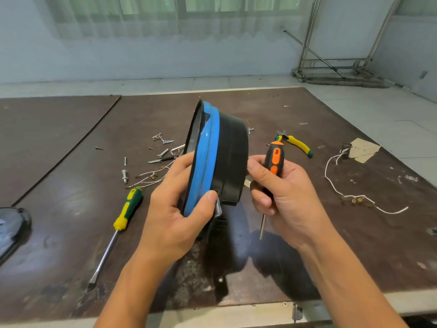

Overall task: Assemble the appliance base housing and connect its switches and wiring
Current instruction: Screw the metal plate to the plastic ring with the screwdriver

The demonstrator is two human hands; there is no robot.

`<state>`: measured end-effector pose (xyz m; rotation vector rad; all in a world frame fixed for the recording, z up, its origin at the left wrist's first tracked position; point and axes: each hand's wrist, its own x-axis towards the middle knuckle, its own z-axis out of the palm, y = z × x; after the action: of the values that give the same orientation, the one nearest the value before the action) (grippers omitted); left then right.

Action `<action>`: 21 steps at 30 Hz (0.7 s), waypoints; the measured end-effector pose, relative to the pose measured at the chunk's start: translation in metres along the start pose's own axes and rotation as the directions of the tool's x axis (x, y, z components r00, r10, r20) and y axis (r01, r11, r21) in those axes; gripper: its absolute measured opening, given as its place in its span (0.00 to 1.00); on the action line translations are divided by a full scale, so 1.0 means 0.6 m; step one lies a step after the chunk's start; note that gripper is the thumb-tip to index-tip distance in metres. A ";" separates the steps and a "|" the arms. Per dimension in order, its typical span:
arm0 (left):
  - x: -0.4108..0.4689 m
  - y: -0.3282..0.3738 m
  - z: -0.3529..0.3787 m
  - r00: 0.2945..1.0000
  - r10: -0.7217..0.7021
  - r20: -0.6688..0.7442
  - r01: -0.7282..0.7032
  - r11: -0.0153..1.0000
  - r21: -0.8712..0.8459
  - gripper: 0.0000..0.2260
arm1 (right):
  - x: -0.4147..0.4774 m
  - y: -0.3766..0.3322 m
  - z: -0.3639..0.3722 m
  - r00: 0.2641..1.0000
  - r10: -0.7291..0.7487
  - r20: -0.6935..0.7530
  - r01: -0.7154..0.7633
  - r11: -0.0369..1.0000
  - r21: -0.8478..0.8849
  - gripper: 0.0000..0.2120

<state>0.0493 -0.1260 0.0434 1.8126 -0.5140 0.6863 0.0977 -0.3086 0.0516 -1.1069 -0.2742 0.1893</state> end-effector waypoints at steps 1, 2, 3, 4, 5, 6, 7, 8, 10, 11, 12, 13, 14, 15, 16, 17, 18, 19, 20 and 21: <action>0.000 -0.001 -0.001 1.000 0.005 0.009 -0.005 1.000 0.028 0.19 | 0.001 0.000 -0.003 1.000 0.027 -0.006 -0.027 1.000 -0.009 0.10; 0.001 -0.002 -0.001 1.000 0.003 0.020 -0.004 0.998 0.060 0.18 | 0.003 0.000 -0.006 0.998 0.059 -0.013 -0.059 0.998 -0.015 0.09; 0.002 -0.003 -0.001 0.999 -0.003 0.041 -0.001 0.995 0.098 0.17 | 0.005 0.000 -0.011 0.996 0.091 -0.025 -0.092 0.996 -0.023 0.08; 0.002 -0.003 -0.001 0.997 -0.015 0.074 0.005 0.989 0.145 0.15 | 0.007 0.000 -0.017 0.992 0.123 -0.041 -0.124 0.992 -0.037 0.08; 0.003 -0.004 -0.001 0.993 -0.032 0.115 0.008 0.979 0.202 0.15 | 0.008 0.000 -0.023 0.986 0.156 -0.057 -0.159 0.986 -0.057 0.08; 0.002 -0.005 -0.001 0.986 -0.055 0.156 0.013 0.965 0.260 0.14 | 0.009 0.002 -0.029 0.979 0.192 -0.067 -0.197 0.977 -0.078 0.08; 0.002 -0.006 0.000 0.978 -0.092 0.185 0.030 0.950 0.311 0.13 | 0.009 0.005 -0.034 0.970 0.233 -0.068 -0.239 0.967 -0.090 0.10; 0.000 -0.007 0.002 0.969 -0.137 0.204 0.060 0.936 0.347 0.12 | 0.009 0.009 -0.039 0.958 0.279 -0.066 -0.284 0.955 -0.085 0.11; -0.004 -0.008 0.008 0.950 -0.209 0.231 0.103 0.911 0.399 0.12 | 0.008 0.016 -0.048 0.928 0.367 -0.057 -0.370 0.928 -0.044 0.13; -0.007 -0.009 0.011 0.942 -0.231 0.244 0.108 0.896 0.430 0.14 | 0.008 0.020 -0.052 0.911 0.408 -0.056 -0.410 0.912 -0.020 0.13; -0.008 -0.010 0.015 0.933 -0.254 0.257 0.110 0.877 0.467 0.15 | 0.009 0.023 -0.055 0.893 0.447 -0.057 -0.448 0.894 -0.003 0.13; -0.010 -0.011 0.019 0.921 -0.280 0.272 0.110 0.855 0.507 0.17 | 0.010 0.028 -0.059 0.874 0.482 -0.063 -0.483 0.876 0.004 0.12; -0.011 -0.011 0.023 0.906 -0.311 0.288 0.110 0.828 0.549 0.19 | 0.011 0.033 -0.063 0.854 0.515 -0.074 -0.516 0.857 0.004 0.11; -0.012 -0.012 0.027 0.889 -0.347 0.300 0.111 0.798 0.593 0.20 | 0.011 0.039 -0.066 0.835 0.544 -0.084 -0.546 0.838 -0.001 0.11; -0.013 -0.014 0.030 0.871 -0.383 0.308 0.113 0.766 0.632 0.22 | 0.012 0.045 -0.069 0.816 0.571 -0.088 -0.574 0.819 -0.010 0.11; -0.014 -0.016 0.033 0.854 -0.414 0.316 0.111 0.737 0.666 0.24 | 0.014 0.052 -0.072 0.798 0.597 -0.083 -0.600 0.799 -0.023 0.11; -0.014 -0.020 0.035 0.837 -0.440 0.326 0.105 0.713 0.693 0.25 | 0.015 0.059 -0.075 0.779 0.624 -0.067 -0.627 0.778 -0.037 0.10; -0.015 -0.023 0.036 0.821 -0.460 0.339 0.094 0.693 0.714 0.25 | 0.016 0.064 -0.077 0.759 0.649 -0.047 -0.651 0.758 -0.048 0.08; -0.015 -0.026 0.037 0.805 -0.476 0.353 0.081 0.679 0.730 0.25 | 0.018 0.069 -0.078 0.742 0.670 -0.026 -0.670 0.740 -0.056 0.05; -0.016 -0.029 0.039 0.788 -0.493 0.368 0.070 0.667 0.742 0.25 | 0.018 0.074 -0.079 0.726 0.688 -0.009 -0.687 0.724 -0.065 0.05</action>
<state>0.0582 -0.1422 0.0188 2.7872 -0.3069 0.0832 0.1222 -0.3268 -0.0068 -1.2340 0.1404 0.8669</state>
